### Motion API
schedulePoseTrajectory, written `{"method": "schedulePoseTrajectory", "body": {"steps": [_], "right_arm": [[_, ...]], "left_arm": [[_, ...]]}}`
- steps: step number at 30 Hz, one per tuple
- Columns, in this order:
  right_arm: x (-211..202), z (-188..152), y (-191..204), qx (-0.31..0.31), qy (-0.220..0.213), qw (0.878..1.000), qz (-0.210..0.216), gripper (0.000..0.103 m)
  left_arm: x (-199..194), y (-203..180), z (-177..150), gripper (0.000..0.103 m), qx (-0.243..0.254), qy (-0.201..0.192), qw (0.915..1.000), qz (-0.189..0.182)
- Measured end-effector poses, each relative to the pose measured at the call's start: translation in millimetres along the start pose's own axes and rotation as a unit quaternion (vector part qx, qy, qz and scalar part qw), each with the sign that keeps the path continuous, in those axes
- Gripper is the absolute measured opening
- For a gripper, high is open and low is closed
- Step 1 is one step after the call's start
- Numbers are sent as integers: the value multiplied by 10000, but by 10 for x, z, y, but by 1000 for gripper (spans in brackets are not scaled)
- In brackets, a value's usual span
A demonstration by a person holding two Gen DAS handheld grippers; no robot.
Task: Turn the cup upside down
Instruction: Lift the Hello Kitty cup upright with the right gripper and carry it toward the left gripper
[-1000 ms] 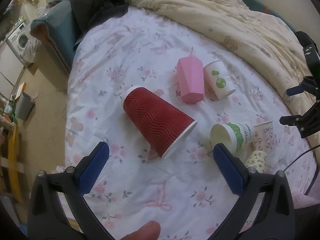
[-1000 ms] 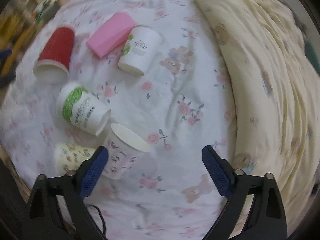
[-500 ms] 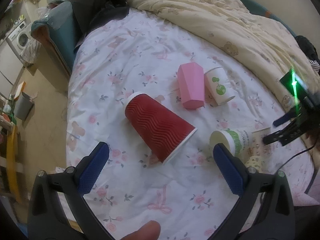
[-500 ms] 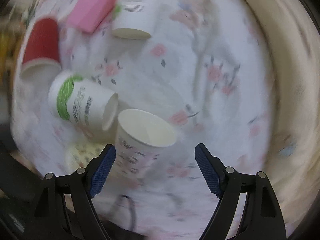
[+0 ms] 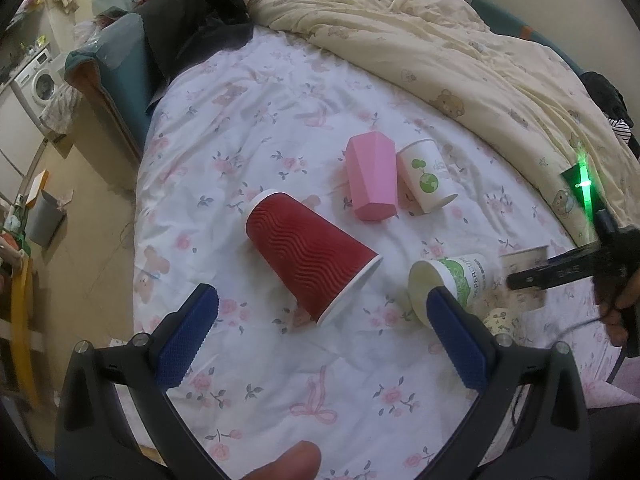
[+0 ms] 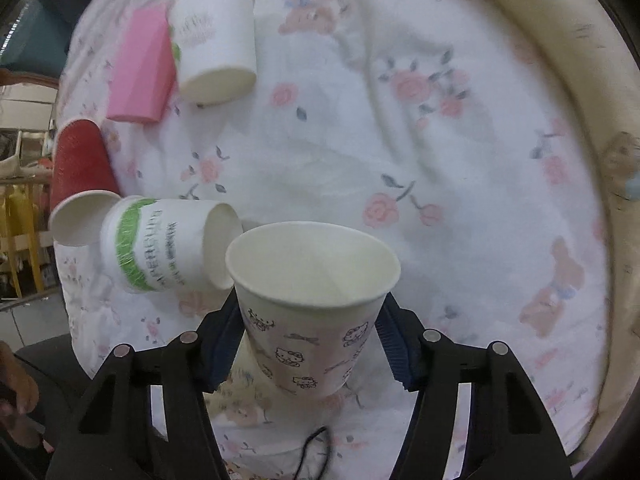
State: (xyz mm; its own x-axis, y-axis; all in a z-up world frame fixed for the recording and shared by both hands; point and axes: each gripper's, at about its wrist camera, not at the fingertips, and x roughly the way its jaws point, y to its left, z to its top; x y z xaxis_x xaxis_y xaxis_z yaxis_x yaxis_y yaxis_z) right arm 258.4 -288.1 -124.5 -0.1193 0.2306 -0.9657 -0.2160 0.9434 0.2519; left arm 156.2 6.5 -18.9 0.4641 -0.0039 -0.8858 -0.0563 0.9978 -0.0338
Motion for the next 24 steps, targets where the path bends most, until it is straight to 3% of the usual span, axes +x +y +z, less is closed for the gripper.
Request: {"method": "schedulePoseTrajectory", "body": {"steps": [11,24], "right_arm": [[-919,-742,314,140,-872,9958,234,64],[-930,-1586,1158,-453,-1210,9897,616,64]], "left_arm": [[-307,20,-320,103,-106,-178,9998,-7],[-718,218,-1012,103,-489,-261,9982,-217]]}}
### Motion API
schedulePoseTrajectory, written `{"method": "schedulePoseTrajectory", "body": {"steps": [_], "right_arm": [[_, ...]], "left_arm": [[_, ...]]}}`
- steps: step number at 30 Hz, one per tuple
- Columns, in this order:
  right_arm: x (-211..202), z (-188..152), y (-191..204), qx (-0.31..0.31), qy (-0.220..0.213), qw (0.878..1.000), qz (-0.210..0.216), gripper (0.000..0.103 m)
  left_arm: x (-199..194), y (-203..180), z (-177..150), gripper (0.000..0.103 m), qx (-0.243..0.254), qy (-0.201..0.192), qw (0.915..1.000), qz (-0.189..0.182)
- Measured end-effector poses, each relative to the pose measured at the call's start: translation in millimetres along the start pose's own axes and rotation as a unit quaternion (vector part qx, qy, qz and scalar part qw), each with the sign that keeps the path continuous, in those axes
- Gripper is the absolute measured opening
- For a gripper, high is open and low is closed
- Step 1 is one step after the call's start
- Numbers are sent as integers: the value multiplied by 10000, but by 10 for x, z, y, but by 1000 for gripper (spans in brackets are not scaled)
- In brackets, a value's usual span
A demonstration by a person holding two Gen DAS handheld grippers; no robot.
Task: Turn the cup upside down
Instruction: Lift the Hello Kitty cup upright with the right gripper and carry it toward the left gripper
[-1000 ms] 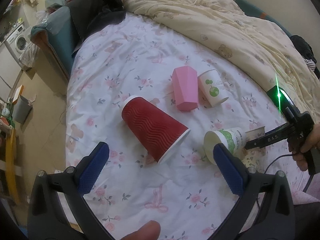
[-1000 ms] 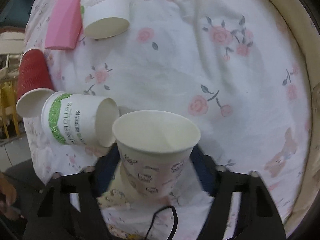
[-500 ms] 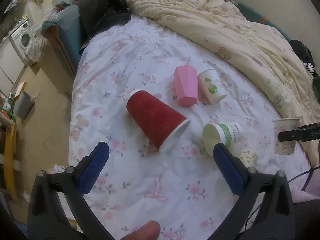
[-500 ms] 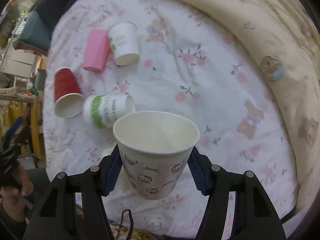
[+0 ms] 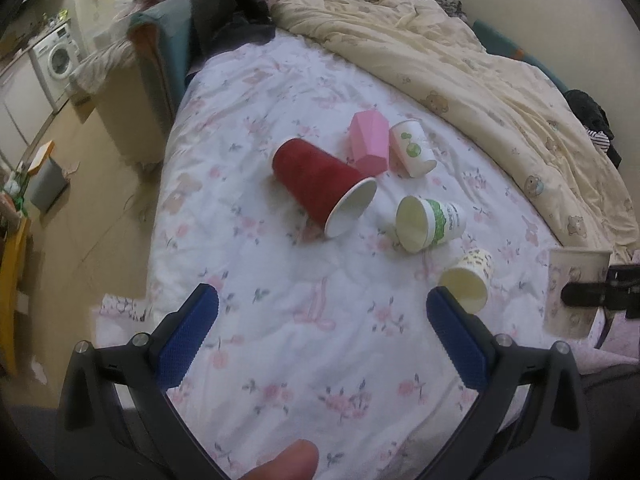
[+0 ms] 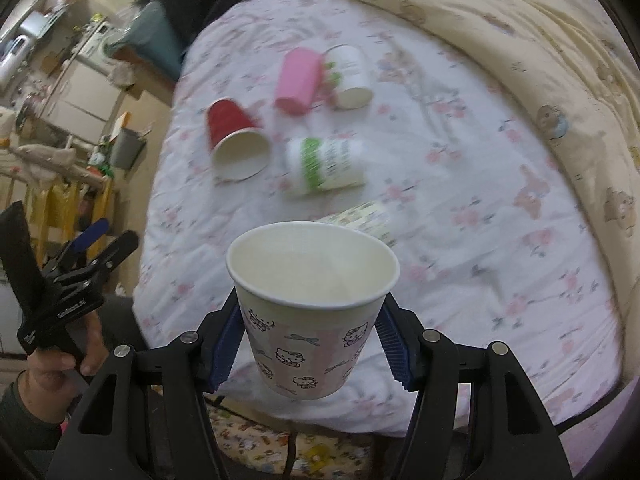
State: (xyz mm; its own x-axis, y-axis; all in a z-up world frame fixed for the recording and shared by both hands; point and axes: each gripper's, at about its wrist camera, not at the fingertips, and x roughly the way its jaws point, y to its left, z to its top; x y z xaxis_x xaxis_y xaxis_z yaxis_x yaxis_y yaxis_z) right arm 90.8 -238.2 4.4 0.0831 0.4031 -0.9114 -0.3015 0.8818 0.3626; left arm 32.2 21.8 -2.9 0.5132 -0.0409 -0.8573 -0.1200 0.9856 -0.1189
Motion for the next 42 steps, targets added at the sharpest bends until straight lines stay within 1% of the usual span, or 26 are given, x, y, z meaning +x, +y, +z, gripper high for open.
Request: {"method": "schedulePoseTrajectory", "body": {"steps": [5,7,11,14,16,19,21,23,27,30,34,37,39,41,42], "right_arm": [[209,-251,261,-95,47,9993,363,64],[360,-345,338,-103,154,9984,531,64],[739,-475,401,-30,359,9971,669,64],[998,-523,384,74,527,9962,695,64],[1217,-546,355,136,660,9957,631,64],[1404,-560,312,234,813,9944,639,64],[1523,-563,311,246,872,9945,532,64],[1630,-570,305,254,953,9942,426,64],[1709,-548,333,184,992,9942,378,65],[1753,-549,340,251,1037,9934,432,66],[1736,-533,340,232,1013,9936,433,66],[1700,-537,320,228,965,9943,396,69],[1662,-526,339,185,892,9950,412,74],[1608,-518,360,115,773,9961,402,86],[1592,-520,361,108,754,9962,415,88]], "left_arm": [[-126,119,-199,103,-135,-57,9999,67],[-159,157,-258,103,-179,-68,9997,127],[-193,224,-335,103,-265,-94,9994,225],[-163,252,-329,103,-340,-55,9991,252],[-134,282,-320,103,-406,-37,9987,303],[-70,327,-304,103,-551,26,9979,352],[-18,340,-299,103,-631,86,9974,344],[30,316,-306,103,-592,166,9976,332],[88,244,-327,103,-433,231,9981,366],[101,217,-325,103,-349,220,9983,409],[103,204,-321,103,-375,221,9983,391],[101,198,-320,103,-380,202,9983,384],[93,197,-318,103,-393,180,9984,375],[75,206,-317,103,-406,142,9983,385],[62,211,-319,103,-410,115,9983,399]]}}
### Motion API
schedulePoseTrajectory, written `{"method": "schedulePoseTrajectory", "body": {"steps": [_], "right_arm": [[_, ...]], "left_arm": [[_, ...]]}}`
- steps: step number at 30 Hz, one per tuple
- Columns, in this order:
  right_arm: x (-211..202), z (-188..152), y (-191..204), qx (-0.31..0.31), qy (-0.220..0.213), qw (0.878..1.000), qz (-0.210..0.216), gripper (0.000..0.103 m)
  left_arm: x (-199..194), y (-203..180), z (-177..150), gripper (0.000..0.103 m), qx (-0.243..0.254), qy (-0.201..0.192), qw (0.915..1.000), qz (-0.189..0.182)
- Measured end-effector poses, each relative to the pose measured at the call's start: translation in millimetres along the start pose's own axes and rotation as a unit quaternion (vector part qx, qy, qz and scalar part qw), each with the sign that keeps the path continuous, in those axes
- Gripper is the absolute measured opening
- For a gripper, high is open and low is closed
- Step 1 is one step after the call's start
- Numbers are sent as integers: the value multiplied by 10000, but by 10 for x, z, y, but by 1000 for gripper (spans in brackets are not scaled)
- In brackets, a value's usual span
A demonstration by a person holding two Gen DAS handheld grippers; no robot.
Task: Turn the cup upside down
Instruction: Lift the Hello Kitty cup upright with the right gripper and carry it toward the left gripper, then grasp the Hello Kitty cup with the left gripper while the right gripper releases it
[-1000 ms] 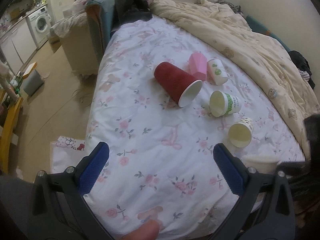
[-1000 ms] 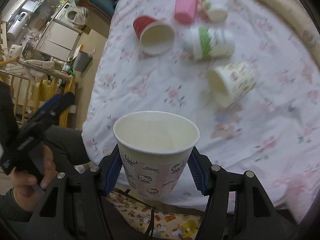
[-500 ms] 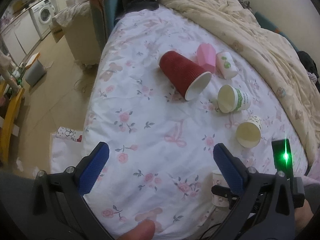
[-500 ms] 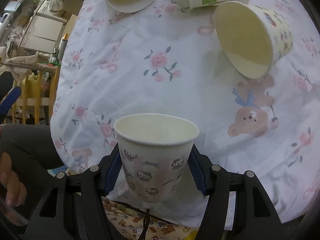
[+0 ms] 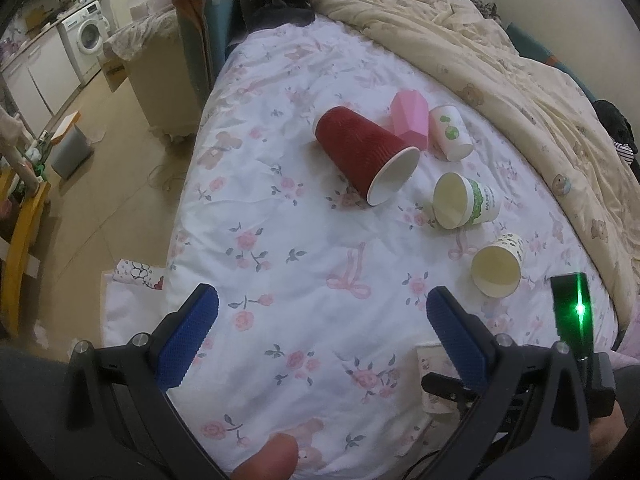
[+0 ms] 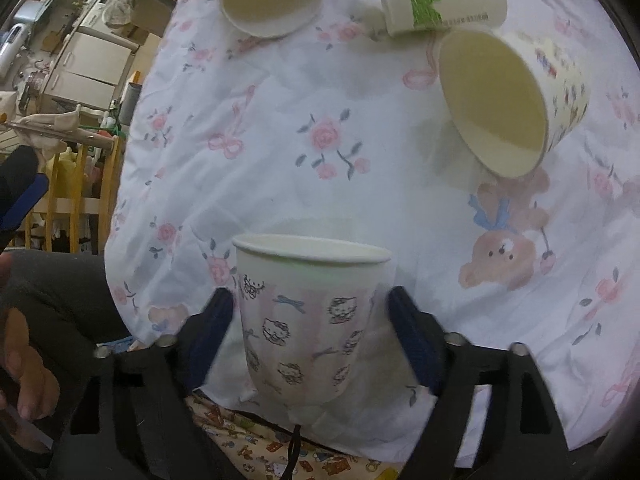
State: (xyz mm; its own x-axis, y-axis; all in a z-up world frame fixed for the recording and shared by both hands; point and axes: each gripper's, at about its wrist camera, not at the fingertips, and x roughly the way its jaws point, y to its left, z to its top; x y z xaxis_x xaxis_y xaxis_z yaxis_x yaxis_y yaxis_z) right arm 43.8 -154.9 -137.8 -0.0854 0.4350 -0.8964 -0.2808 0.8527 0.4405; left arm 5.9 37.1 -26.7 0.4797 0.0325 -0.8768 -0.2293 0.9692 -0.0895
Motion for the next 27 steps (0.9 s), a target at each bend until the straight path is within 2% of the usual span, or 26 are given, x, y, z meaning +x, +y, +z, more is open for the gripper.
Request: {"method": "schedulePoseTrajectory", "body": {"steps": [5,13,17,20,23,27], "right_arm": [[-136,-23,-11,21,-196,9998,65,91],[-683,-132,45,-20,-882,9961,34,91],[-1030,-221,23,-2,-1359,9907,11,91],[-1214,-307,-21,-4,-1768,9841,-178,91],[-1282,-378,-100,38,-2197,9747,-413,91],[-1261,-427,-254,346,-2407,9681,-608,91]], "left_arm": [[-74,62,-6,103,-41,-160,9998,58],[-186,132,10,103,-168,-369,9992,73],[-203,123,-1,103,-148,-400,9991,78],[-202,122,-3,103,-160,-397,9991,74],[-205,123,-5,103,-141,-410,9990,59],[-209,62,-33,103,74,-443,9988,190]]}}
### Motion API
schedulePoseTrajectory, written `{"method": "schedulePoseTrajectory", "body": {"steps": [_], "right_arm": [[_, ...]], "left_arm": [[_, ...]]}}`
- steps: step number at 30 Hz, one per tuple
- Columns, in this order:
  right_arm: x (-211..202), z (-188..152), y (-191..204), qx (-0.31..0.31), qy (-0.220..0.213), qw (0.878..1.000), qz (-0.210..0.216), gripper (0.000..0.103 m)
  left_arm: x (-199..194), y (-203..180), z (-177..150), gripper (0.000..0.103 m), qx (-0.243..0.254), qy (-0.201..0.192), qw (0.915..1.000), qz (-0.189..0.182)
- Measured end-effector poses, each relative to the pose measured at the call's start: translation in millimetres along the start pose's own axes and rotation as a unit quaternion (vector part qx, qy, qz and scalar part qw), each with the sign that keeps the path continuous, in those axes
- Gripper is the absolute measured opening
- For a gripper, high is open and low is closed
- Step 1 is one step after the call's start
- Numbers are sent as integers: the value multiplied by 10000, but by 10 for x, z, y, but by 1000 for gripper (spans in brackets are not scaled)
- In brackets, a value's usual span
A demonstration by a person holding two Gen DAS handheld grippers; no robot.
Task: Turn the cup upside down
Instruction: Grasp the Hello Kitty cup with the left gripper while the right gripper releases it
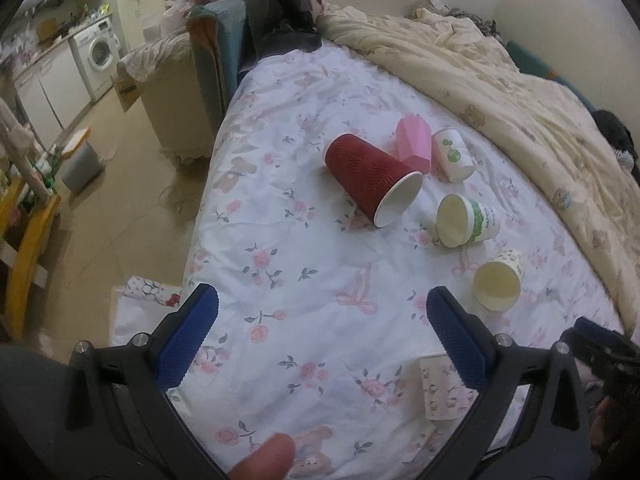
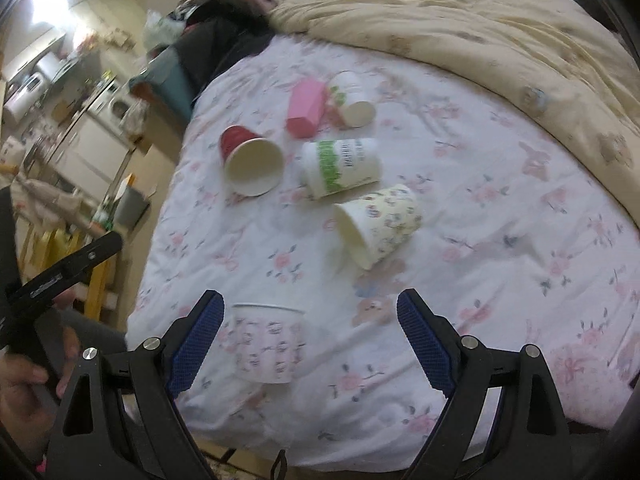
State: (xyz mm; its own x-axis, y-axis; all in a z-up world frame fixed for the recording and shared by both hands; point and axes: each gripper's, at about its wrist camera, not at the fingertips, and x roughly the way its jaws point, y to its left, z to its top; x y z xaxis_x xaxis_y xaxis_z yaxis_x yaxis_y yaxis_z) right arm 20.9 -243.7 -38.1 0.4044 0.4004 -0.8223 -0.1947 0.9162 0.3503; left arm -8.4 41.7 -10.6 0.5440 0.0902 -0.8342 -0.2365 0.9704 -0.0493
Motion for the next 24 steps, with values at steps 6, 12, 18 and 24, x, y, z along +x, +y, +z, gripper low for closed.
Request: {"method": "schedulePoseTrajectory", "body": {"steps": [6,12,18,24], "right_arm": [[-66,77,-258,427,-156,9986,-264,91],[-88,83,-411,735,-119,9967,-329,91],[-105,90,-491,903,-91,9954,-300,91],[-83,90,-559,1064,2,9939,-283,91]], "left_arm": [[153,-175,-125,102,27,494,9988,1],[385,-584,-408,102,4,1277,9910,-389],[543,-1047,-603,99,476,1445,9878,-333],[662,-1245,-690,99,726,1571,9843,-337]]}}
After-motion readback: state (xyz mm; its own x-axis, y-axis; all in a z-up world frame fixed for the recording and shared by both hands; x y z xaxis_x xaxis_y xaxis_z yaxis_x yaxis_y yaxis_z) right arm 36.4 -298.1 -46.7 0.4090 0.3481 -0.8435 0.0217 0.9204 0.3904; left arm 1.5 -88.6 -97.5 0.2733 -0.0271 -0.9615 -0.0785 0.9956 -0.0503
